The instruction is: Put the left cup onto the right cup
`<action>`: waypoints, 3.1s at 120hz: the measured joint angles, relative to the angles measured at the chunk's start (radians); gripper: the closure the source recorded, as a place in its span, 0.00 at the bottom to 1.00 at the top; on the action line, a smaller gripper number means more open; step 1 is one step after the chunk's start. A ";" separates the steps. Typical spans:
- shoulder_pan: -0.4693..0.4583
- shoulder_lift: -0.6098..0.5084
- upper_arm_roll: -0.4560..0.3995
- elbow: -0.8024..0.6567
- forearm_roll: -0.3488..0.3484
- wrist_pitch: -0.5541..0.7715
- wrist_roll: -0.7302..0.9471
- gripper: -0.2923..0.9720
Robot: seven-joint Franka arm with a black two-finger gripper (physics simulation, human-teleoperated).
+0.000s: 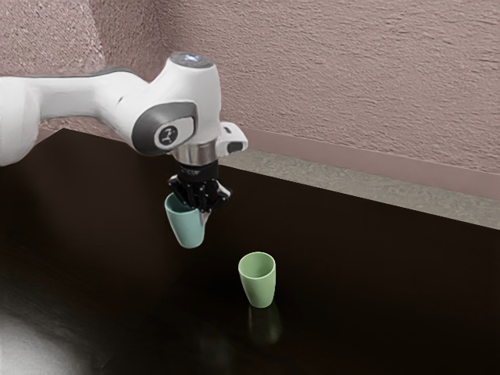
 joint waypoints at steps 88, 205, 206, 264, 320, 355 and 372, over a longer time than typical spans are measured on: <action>0.054 0.056 -0.071 0.065 0.010 -0.005 -0.046 0.85; 0.052 0.096 -0.191 0.114 0.029 -0.043 -0.137 0.85; 0.052 0.096 -0.192 0.114 0.029 -0.043 -0.138 0.85; 0.050 0.158 -0.258 0.186 0.070 -0.088 -0.205 0.85; 0.050 0.194 -0.291 0.207 0.103 -0.094 -0.266 0.85; 0.045 0.246 -0.292 0.250 0.112 -0.089 -0.293 0.85; 0.037 0.264 -0.293 0.262 0.120 -0.087 -0.304 0.85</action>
